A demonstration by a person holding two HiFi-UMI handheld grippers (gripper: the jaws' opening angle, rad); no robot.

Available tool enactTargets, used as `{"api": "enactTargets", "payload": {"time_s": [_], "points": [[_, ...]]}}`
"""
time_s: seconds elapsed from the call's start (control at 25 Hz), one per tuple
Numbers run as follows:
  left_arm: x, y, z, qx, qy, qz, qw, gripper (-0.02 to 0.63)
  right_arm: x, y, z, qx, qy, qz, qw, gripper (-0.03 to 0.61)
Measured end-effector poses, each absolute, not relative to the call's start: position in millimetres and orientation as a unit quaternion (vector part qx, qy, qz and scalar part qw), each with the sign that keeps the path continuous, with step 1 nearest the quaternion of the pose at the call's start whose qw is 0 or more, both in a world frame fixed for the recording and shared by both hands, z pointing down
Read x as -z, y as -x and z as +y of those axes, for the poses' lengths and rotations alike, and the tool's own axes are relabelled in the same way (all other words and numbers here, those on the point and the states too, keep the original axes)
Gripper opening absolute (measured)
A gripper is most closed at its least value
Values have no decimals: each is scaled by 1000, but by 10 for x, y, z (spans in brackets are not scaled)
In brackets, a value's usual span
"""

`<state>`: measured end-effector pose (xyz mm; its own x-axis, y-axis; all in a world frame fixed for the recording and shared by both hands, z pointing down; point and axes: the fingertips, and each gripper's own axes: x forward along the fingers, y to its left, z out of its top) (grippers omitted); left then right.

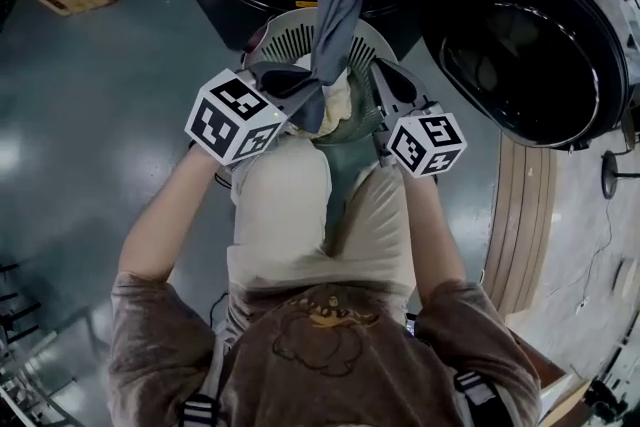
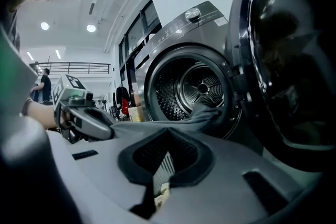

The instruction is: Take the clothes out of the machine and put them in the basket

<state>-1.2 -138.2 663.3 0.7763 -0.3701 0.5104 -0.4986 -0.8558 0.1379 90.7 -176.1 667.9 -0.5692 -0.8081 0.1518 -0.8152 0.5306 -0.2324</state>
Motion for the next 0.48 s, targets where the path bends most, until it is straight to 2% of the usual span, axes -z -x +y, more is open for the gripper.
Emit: {"api": "enactTargets", "payload": {"time_s": [0.28, 0.32, 0.44, 0.48], "points": [[-6678, 68, -1265, -256, -929, -230, 134, 56, -6691, -852, -1761, -142, -458, -878, 13, -3], [-6712, 68, -1277, -260, -928, -231, 134, 87, -6682, -845, -1757, -141, -457, -878, 12, -3], [-6772, 31, -1293, -265, -928, -226, 133, 243, -6675, -852, -1761, -141, -458, -878, 11, -3], [-6772, 19, -1312, -262, -929, -226, 133, 259, -6681, -860, -1765, -142, -459, -877, 11, -3]]}}
